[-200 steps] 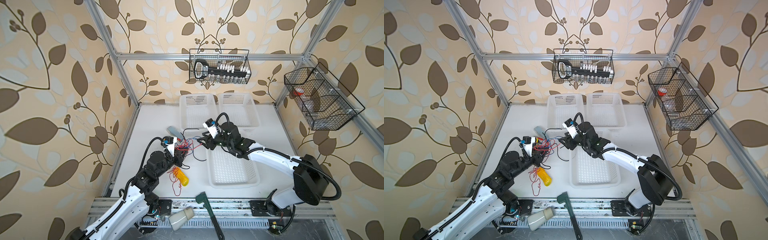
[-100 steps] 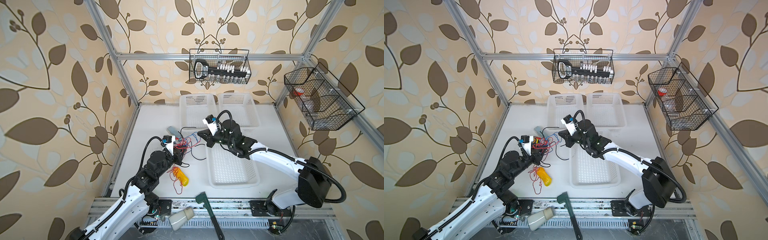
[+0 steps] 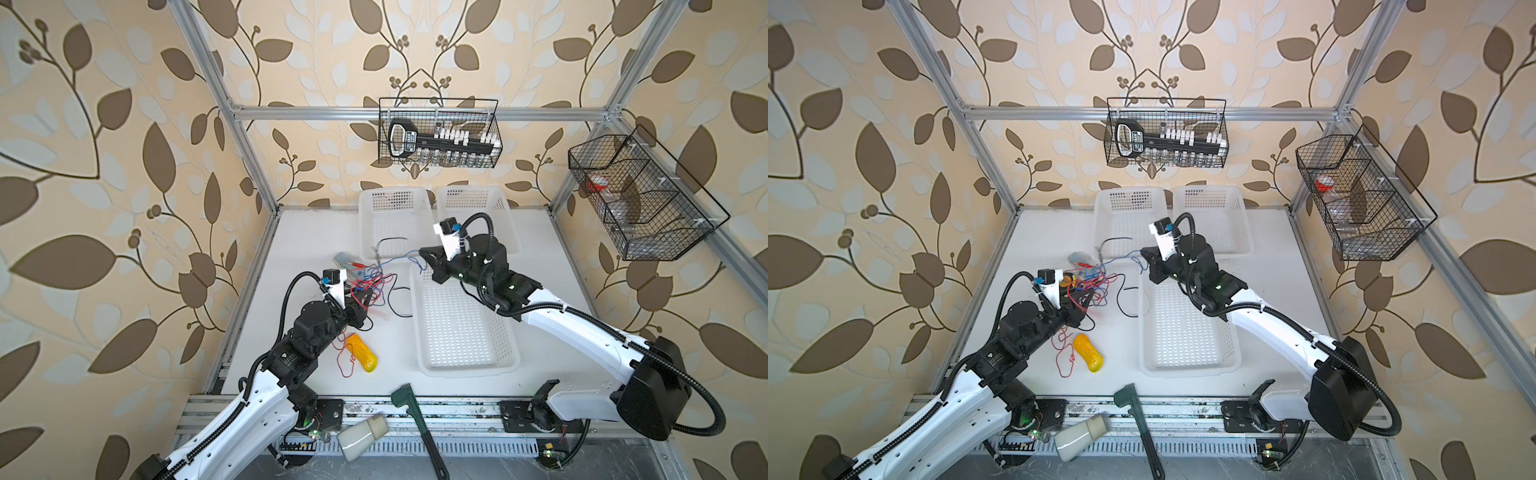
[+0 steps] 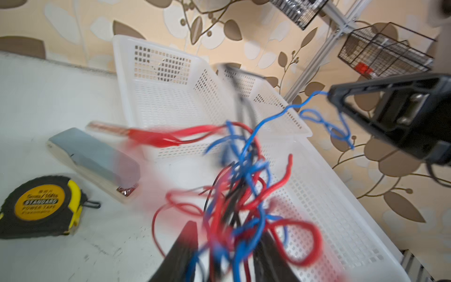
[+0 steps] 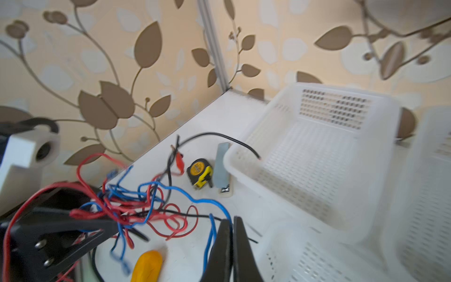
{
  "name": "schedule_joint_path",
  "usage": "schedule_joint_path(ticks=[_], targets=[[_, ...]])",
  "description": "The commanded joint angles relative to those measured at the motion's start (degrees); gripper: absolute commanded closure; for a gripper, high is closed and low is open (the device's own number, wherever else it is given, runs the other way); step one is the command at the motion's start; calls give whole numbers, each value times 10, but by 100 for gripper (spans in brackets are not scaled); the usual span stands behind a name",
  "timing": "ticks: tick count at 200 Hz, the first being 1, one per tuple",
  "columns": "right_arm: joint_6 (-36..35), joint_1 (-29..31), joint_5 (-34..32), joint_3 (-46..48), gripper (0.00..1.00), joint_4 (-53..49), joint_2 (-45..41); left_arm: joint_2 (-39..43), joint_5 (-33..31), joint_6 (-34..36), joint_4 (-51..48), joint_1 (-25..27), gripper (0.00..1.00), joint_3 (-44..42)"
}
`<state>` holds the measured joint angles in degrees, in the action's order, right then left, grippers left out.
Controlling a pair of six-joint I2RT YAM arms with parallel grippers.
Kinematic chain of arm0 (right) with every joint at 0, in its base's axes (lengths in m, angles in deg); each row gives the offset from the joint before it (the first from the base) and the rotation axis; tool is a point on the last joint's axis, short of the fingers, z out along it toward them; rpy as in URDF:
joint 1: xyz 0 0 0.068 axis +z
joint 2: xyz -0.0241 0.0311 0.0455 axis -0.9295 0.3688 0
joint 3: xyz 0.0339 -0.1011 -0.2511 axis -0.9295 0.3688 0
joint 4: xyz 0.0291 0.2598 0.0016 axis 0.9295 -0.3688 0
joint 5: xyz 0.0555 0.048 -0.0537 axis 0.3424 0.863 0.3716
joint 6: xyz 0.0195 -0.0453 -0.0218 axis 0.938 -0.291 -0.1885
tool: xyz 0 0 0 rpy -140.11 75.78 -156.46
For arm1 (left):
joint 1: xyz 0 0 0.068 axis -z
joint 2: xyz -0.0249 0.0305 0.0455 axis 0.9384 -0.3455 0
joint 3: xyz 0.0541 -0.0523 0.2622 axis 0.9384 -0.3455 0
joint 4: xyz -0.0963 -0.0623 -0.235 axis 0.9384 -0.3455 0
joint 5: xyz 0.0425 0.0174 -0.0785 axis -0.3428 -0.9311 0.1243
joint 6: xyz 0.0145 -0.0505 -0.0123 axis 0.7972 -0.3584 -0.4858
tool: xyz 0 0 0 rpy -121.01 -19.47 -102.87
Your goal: Untangle the cables
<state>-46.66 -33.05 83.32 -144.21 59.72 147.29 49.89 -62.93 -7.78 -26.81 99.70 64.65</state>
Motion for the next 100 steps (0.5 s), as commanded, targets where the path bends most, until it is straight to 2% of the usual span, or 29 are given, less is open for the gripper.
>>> schedule_joint_path(ticks=[1, 20, 46, 58, 79, 100], targets=[[-9, -26, -120, -11, 100, 24, -31, 4, -72, -8, -52, -12, 59, -2], [-13, -26, -119, -19, 100, 18, -35, 1, -76, -10, -55, -12, 62, -2], [-13, -26, -91, -16, 100, 24, -44, -8, -93, -16, -60, -12, 84, 0], [-14, -24, -64, -8, 100, 34, -48, -12, -100, -20, -62, -12, 88, 1], [-30, -9, -40, -4, 100, 38, -51, -14, -95, -22, -56, -12, 80, 2], [-51, 14, -13, -4, 100, 43, -56, -12, -72, -19, -36, -12, 52, -2]])
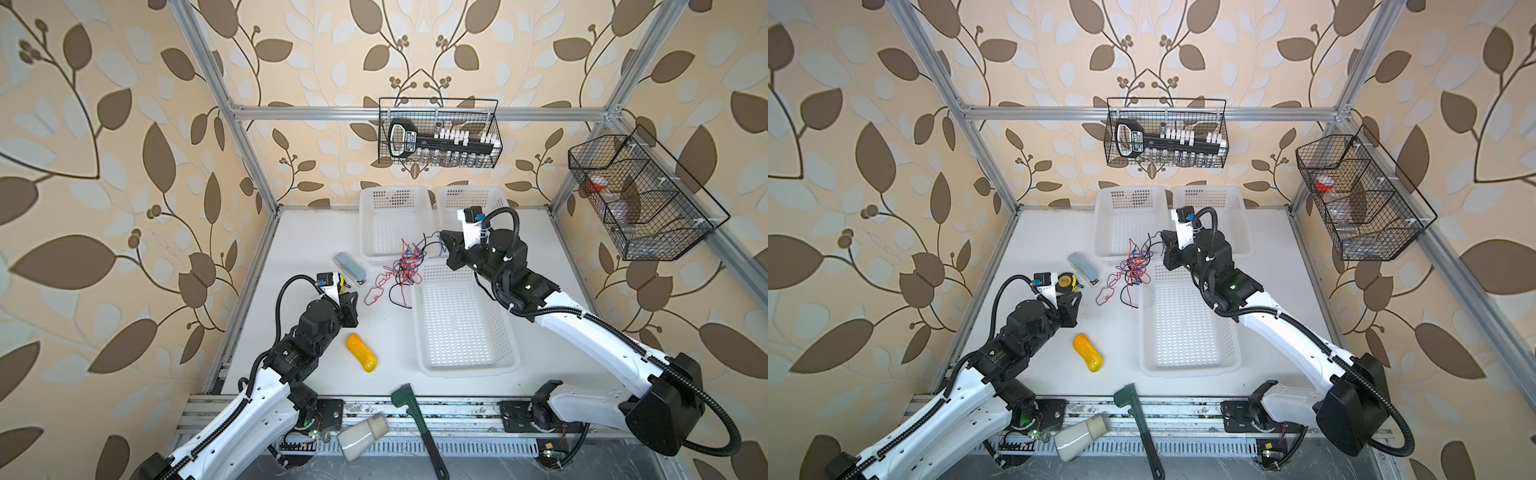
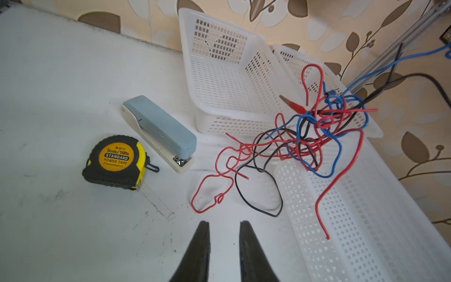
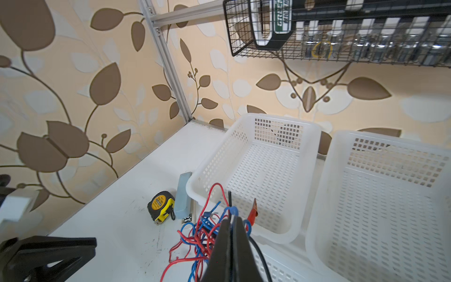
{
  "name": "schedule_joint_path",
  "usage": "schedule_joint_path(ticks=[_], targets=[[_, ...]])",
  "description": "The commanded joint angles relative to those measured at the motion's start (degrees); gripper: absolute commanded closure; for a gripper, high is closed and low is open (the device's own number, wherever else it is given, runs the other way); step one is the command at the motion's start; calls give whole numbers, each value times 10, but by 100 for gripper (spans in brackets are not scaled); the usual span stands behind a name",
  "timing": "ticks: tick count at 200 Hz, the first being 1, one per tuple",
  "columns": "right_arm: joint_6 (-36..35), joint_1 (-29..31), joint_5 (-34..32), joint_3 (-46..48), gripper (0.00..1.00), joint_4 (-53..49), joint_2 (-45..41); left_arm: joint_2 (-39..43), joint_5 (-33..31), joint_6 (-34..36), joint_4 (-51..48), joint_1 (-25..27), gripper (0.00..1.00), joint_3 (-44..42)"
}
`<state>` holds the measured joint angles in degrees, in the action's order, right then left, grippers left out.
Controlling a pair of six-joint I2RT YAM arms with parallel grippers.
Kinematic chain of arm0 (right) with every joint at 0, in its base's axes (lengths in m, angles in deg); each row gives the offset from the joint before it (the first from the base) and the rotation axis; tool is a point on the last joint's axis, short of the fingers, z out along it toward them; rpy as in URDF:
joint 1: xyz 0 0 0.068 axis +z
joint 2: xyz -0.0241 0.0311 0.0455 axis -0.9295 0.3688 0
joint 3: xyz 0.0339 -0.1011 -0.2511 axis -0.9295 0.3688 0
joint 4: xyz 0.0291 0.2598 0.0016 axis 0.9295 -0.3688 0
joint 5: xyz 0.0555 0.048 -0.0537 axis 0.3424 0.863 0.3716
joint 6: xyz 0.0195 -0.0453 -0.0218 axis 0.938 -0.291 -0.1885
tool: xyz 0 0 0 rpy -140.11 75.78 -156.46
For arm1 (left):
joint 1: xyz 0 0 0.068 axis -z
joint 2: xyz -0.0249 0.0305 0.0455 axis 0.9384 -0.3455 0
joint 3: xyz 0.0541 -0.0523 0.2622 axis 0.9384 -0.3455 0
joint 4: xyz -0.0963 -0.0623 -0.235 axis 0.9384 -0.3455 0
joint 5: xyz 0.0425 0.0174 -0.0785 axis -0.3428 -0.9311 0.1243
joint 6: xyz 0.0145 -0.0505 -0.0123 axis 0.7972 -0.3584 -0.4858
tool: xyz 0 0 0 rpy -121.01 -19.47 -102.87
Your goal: Untangle the cables
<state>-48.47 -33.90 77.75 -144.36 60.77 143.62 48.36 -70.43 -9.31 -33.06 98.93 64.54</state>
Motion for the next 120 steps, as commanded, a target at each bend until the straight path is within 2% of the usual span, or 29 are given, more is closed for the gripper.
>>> schedule_joint_path(ticks=[1, 17, 52, 56, 120], targets=[[-34, 23, 44, -2, 100, 33, -20, 3, 4, -3, 28, -4, 51, -1], [-37, 36, 77, -3, 100, 45, -24, 4, 39, 9, 56, -4, 33, -6], [-42, 68, 116, -16, 100, 54, -28, -8, 108, 30, 117, -4, 11, -8], [-42, 72, 118, -18, 100, 54, -27, -11, 116, 33, 124, -5, 2, -7], [-47, 108, 146, -37, 100, 63, -10, -71, 192, 32, 212, -4, 1, -8]])
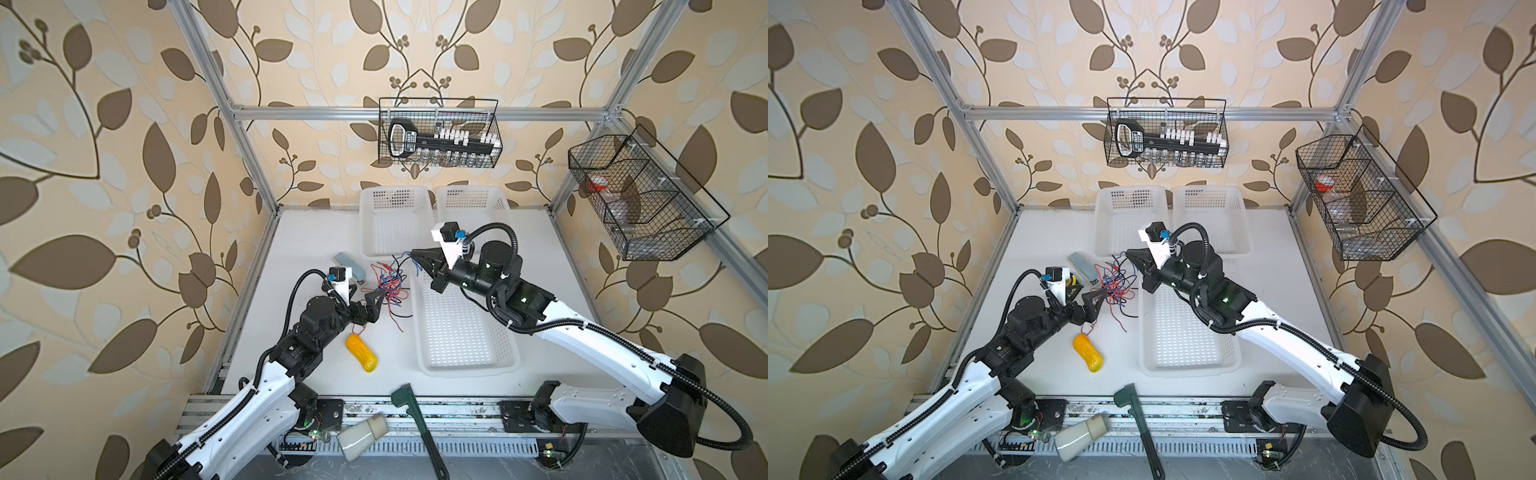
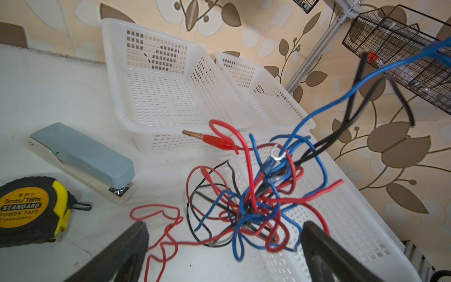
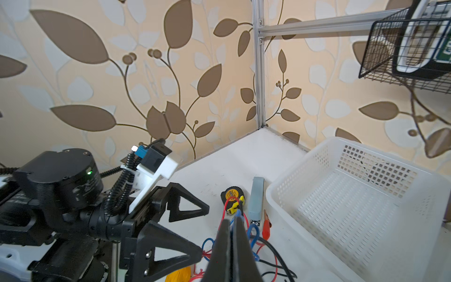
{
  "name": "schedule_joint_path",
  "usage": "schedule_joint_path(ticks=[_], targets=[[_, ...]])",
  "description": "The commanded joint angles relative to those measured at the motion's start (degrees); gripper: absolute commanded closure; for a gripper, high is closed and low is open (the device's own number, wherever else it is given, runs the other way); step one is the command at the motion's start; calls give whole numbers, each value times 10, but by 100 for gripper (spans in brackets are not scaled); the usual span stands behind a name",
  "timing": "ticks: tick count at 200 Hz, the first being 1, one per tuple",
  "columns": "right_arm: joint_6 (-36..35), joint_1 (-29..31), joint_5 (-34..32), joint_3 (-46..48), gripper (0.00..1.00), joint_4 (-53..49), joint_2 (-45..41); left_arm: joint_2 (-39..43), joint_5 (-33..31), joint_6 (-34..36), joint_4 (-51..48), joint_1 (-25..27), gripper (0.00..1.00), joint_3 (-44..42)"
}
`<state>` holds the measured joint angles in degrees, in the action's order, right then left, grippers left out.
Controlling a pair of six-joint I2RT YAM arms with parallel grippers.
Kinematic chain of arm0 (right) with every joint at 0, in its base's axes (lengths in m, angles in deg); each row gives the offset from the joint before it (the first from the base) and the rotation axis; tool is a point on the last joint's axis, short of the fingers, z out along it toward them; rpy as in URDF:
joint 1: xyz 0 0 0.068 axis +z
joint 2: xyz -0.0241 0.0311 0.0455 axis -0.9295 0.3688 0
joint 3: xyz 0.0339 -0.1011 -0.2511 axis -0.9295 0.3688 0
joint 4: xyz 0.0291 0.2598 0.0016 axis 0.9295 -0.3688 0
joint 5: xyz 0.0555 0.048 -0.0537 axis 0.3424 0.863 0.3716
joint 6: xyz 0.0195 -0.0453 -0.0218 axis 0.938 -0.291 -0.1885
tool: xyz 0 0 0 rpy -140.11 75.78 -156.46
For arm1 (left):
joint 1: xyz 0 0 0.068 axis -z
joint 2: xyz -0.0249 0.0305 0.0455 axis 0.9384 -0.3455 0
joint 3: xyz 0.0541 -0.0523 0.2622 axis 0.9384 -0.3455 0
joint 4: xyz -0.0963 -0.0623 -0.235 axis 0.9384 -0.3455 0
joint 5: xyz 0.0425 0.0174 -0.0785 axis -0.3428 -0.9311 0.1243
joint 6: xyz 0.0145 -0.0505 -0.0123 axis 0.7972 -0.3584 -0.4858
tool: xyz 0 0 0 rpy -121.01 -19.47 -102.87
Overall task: Untangle the cables
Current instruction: 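Reach the right gripper back toward the wire bundle held by the left gripper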
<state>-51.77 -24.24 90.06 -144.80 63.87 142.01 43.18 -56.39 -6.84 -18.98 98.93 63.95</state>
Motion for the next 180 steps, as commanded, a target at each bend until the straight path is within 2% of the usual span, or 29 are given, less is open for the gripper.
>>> schedule_joint_path(ticks=[1, 24, 40, 85, 114, 147, 180], targets=[[-14, 12, 23, -33, 100, 32, 6, -21, 52, 7, 73, -4, 1, -2], [-9, 17, 32, -36, 100, 42, 10, -50, 67, 5, 83, -3, 6, 3], [-4, 18, 36, -36, 100, 49, 11, -68, 83, 0, 101, -4, 16, 1], [7, 20, 37, -34, 100, 63, 10, -99, 90, -14, 128, -3, 67, -2], [5, 20, 16, -30, 100, 61, 6, -95, 73, -15, 116, -3, 100, 0], [-16, 16, -36, -33, 100, 26, 6, -79, 53, -9, 73, -4, 100, 2], [-19, -2, -54, -47, 99, -29, 31, -53, 57, 0, 50, -3, 100, -8]])
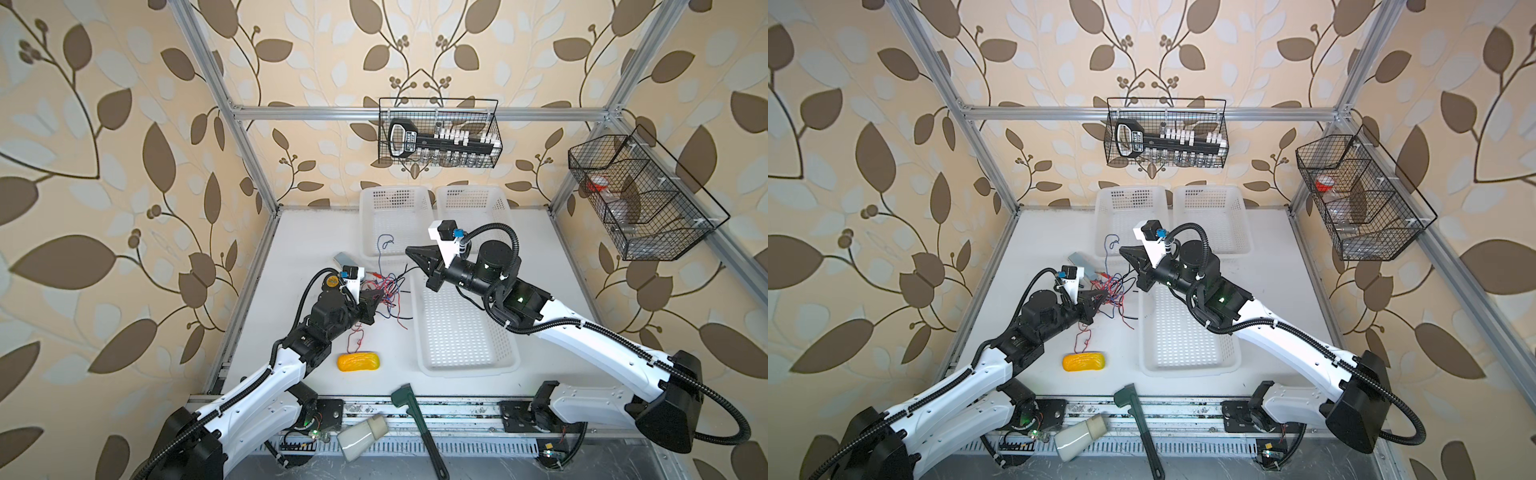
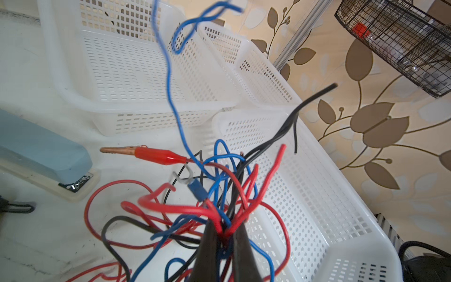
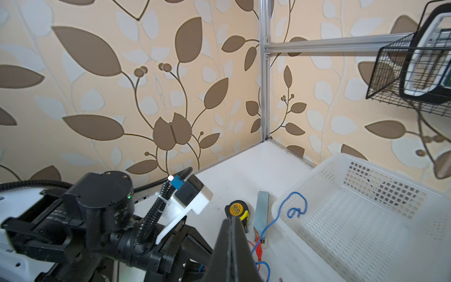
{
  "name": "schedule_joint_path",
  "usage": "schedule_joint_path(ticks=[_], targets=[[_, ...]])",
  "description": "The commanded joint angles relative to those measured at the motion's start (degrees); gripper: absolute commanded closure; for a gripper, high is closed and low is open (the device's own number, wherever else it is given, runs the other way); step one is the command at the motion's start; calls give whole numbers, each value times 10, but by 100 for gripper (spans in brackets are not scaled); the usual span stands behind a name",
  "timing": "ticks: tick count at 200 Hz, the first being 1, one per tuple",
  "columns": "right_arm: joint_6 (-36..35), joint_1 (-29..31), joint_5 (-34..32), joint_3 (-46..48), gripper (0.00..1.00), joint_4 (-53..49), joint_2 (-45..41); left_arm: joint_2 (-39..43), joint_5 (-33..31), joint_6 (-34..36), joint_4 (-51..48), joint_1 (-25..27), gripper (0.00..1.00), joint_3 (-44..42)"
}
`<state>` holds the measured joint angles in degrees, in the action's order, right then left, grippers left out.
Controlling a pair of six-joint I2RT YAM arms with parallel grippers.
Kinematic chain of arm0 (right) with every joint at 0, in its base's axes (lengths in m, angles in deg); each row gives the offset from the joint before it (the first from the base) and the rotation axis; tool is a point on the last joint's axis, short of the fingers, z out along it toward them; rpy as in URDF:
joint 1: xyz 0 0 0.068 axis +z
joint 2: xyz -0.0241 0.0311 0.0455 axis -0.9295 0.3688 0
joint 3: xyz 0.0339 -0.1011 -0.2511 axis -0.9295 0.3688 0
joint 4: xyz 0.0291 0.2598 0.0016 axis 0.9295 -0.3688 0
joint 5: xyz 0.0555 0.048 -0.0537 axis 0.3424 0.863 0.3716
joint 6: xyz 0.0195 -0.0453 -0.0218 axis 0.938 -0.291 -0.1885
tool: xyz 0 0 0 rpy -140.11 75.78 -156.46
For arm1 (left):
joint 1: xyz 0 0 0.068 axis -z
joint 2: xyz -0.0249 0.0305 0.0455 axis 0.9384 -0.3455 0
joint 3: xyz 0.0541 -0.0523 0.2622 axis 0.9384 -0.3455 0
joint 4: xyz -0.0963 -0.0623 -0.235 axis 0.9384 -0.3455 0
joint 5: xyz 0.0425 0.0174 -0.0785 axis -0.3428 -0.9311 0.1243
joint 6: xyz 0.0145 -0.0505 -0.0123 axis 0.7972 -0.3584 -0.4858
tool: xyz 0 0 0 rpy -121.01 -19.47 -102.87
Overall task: Untangle the cables
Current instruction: 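Reach the right gripper back toward the wire bundle held by the left gripper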
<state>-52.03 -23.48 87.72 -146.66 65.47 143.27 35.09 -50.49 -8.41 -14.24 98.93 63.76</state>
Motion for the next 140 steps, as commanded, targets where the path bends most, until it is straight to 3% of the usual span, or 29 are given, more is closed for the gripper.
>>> schedule_joint_path(ticks=[1, 23, 65, 140], targets=[[-16, -9, -31, -29, 99, -47, 18, 28, -2, 16, 2, -3, 100, -5], [-21, -9, -27, -54, 87, -95, 48, 44, 6, 31, -8, -3, 100, -8], [-11, -4, -11, -109, 76, -153, 128, 58, 28, 63, -23, -3, 100, 1], [24, -1, 11, -186, 71, -211, 241, 50, 48, 102, -63, -3, 100, 39]])
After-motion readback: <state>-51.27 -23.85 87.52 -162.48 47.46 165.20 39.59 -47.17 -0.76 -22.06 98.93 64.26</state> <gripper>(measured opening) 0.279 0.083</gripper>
